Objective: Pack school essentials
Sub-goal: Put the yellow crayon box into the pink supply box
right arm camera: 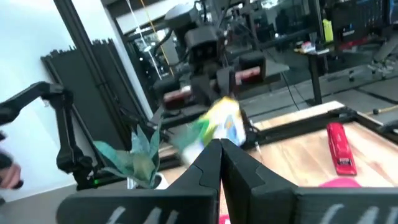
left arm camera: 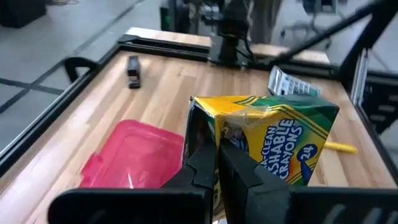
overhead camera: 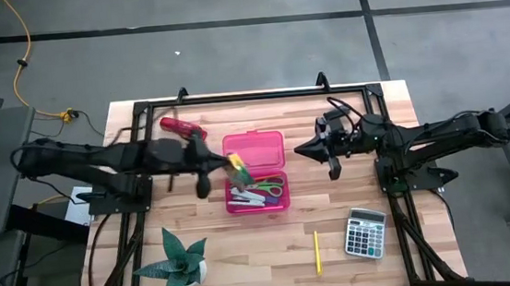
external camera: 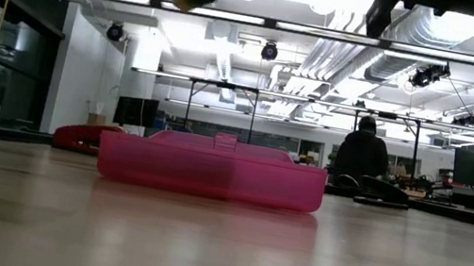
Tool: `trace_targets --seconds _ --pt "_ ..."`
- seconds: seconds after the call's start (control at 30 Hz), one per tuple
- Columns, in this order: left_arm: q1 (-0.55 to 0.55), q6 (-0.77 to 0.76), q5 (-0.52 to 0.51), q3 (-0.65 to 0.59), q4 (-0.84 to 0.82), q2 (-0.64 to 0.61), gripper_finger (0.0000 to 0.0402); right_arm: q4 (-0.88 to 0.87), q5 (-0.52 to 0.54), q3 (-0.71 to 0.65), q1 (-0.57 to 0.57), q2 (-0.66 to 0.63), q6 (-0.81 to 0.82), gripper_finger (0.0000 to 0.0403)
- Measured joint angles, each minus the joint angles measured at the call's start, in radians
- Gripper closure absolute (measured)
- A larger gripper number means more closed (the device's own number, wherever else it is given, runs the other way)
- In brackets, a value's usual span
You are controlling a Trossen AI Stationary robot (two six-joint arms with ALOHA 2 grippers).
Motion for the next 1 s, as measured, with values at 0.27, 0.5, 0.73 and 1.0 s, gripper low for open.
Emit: trace_targets --seconds 0.27,0.5,0.73,1.0 --pt "0.026 0.118 0.155 0.264 -0.039 0.404 0.0401 0.023 -0.005 0.0 0.0 0.0 0.0 0.0403" --pt "0.035 0.281 0.196 0.528 -0.237 0.74 0.0401 0.022 -0.009 0.0 0.0 0.0 0.0 0.0403" --pt "0.064 0.31 0.198 0.635 -0.272 0.903 0.0401 0.02 -0.009 0.0 0.0 0.0 0.0 0.0403" --pt "0.092 0.312 0.22 0.64 -0.337 0.916 0.0401 0.013 -0.009 0.0 0.0 0.0 0.0 0.0403"
